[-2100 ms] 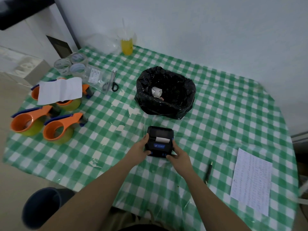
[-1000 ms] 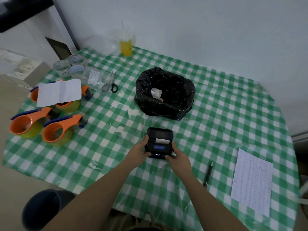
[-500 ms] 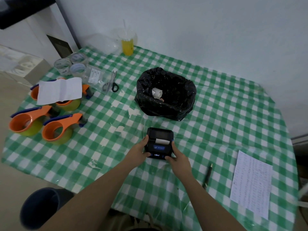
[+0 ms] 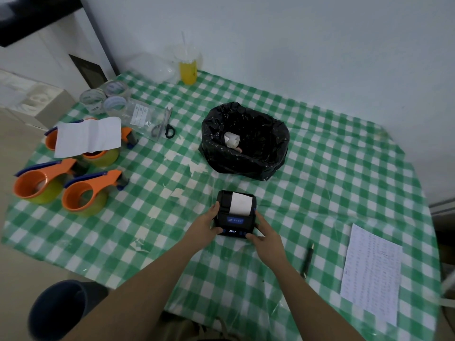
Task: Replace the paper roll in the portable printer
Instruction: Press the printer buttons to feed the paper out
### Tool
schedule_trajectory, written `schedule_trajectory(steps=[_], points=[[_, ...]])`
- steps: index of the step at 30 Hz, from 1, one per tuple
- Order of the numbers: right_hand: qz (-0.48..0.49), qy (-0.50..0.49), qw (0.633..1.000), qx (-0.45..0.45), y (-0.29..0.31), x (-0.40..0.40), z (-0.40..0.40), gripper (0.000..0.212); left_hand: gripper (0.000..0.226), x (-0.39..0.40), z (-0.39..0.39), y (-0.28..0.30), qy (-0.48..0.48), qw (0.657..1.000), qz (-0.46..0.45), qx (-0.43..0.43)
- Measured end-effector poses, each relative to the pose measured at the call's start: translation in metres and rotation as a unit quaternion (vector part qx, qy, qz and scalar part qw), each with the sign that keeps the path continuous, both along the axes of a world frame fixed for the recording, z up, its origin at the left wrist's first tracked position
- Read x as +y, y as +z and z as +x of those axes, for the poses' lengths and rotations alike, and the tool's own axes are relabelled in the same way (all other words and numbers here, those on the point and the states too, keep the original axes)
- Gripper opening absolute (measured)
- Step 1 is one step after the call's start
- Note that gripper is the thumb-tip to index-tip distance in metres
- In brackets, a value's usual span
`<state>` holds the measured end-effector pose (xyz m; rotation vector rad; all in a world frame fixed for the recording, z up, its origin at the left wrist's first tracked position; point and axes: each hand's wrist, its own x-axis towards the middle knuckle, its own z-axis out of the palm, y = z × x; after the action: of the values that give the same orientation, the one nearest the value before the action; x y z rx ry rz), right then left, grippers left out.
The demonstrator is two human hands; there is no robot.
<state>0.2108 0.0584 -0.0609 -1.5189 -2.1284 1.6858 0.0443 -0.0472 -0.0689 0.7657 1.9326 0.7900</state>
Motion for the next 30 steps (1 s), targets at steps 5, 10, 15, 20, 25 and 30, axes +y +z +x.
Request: schedule_trajectory(steps=[5, 10, 15, 20, 25, 30], points=[[-0.002, -0.002, 1.0, 0.001, 0.0003, 0.0012, 0.0007, 0.073, 0.082, 0.0, -0.0002, 0.0004, -0.003, 1.0, 0.001, 0.002], [0.003, 0.004, 1.0, -0.001, -0.001, 0.0021, 0.0007, 0.073, 0.082, 0.0003, -0.0006, 0.0008, -0.005, 1.0, 0.001, 0.005], [0.005, 0.002, 1.0, -0.009, -0.0004, 0.0024, -0.0001, 0.073, 0.081, 0.0007, -0.0001, 0.0023, -0.005, 1.0, 0.004, 0.001], [0.005, 0.002, 1.0, -0.009, -0.0012, 0.0026, -0.0005, 0.072, 0.083, 0.0002, -0.0003, 0.0022, -0.007, 1.0, 0.011, -0.002], [0.008, 0.001, 1.0, -0.013, -0.0006, 0.0025, 0.0002, 0.072, 0.082, 0.0013, 0.0, 0.0026, -0.003, 1.0, 0.011, -0.003], [0.003, -0.004, 1.0, -0.009, 0.0002, 0.0026, -0.0012, 0.073, 0.082, 0.0014, -0.0001, 0.0014, -0.001, 1.0, 0.006, 0.0]])
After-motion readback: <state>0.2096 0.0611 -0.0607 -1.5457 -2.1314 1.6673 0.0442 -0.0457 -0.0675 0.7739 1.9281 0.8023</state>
